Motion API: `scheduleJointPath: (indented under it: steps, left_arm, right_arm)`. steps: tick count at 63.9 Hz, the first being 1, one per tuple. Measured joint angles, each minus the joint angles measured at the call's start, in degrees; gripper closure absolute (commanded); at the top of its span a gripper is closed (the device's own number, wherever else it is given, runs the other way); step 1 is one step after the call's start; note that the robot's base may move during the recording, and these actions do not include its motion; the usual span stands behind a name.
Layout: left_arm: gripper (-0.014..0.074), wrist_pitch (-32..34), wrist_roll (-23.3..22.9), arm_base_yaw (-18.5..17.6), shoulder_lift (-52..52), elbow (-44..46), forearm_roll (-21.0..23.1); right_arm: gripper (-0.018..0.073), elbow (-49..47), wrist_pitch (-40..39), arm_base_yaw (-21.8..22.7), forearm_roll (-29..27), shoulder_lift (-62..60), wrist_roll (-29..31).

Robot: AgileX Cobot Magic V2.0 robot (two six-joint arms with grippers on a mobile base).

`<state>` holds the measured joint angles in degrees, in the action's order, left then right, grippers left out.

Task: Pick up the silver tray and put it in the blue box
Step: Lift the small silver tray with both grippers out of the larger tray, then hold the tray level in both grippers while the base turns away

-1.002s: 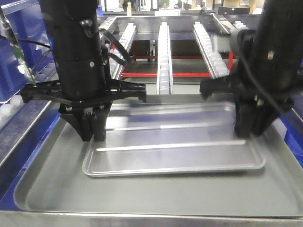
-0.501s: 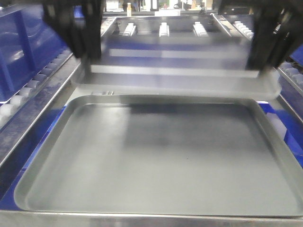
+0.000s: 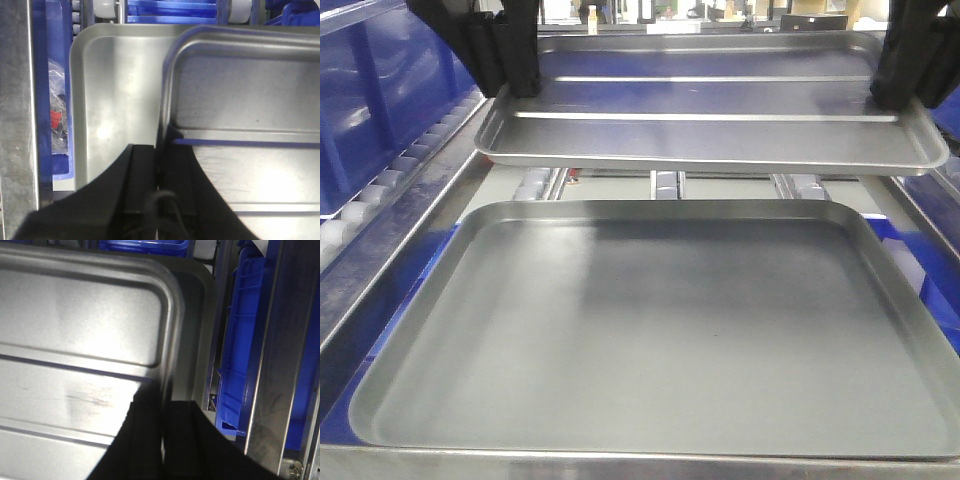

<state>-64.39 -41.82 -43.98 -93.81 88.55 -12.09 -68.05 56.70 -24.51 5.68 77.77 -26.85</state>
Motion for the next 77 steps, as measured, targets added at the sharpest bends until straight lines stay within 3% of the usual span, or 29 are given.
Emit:
scheduleJointPath:
  steps: [77]
  left_arm:
    - [0.0701,0.0,0.0,0.0,0.0,0.0,0.0]
  right_arm:
    - [0.0501,0.0,0.1,0.0,0.0,0.0,-0.1]
